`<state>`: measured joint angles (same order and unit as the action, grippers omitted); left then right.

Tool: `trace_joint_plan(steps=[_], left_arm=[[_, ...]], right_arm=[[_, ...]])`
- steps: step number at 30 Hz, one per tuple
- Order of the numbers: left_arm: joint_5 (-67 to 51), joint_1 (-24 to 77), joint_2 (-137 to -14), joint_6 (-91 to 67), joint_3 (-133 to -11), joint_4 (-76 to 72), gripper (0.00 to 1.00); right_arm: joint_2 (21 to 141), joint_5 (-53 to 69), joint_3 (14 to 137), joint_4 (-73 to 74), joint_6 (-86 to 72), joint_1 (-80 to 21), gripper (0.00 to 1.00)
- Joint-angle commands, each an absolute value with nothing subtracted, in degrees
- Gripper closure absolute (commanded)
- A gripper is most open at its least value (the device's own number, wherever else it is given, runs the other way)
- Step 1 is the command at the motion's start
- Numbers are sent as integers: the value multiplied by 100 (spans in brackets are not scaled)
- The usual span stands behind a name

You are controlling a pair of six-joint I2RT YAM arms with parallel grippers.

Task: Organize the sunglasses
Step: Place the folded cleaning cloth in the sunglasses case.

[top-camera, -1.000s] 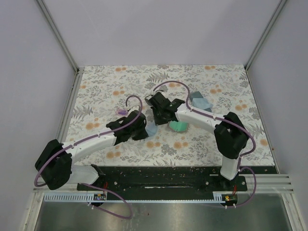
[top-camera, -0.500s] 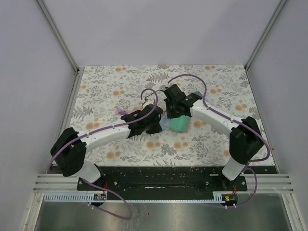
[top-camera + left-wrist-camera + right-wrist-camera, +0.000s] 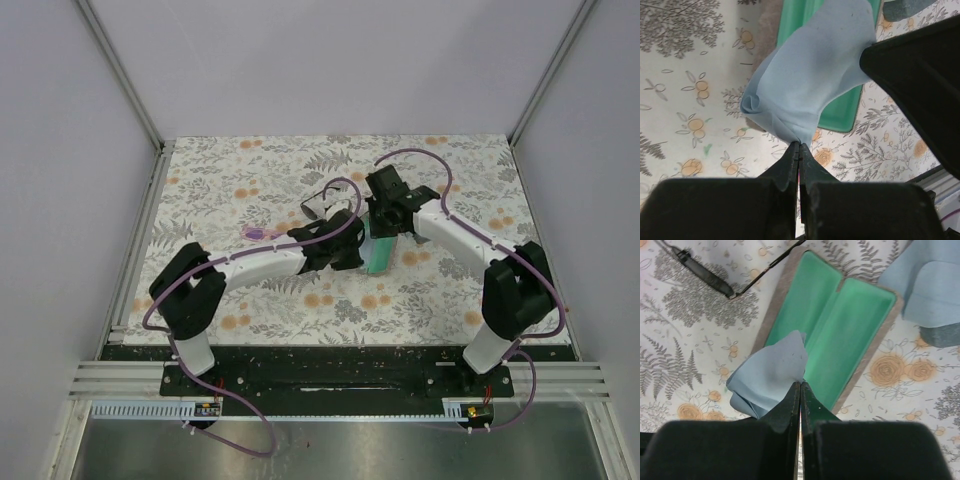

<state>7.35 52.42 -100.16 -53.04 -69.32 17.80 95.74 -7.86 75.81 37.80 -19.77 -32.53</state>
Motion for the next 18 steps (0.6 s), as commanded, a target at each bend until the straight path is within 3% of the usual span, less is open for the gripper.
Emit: trace_joint_plan(steps=[1,18], left_arm=[[835,5361,-10283,-5414,-7426,1415,100],[729,5493,-11180,-5643,-7928,1055,100]], right_arm=[[9404,-721,7576,3806,-1706,-2927,100],[10186,-176,7980,3779,-1389,-2294,100]])
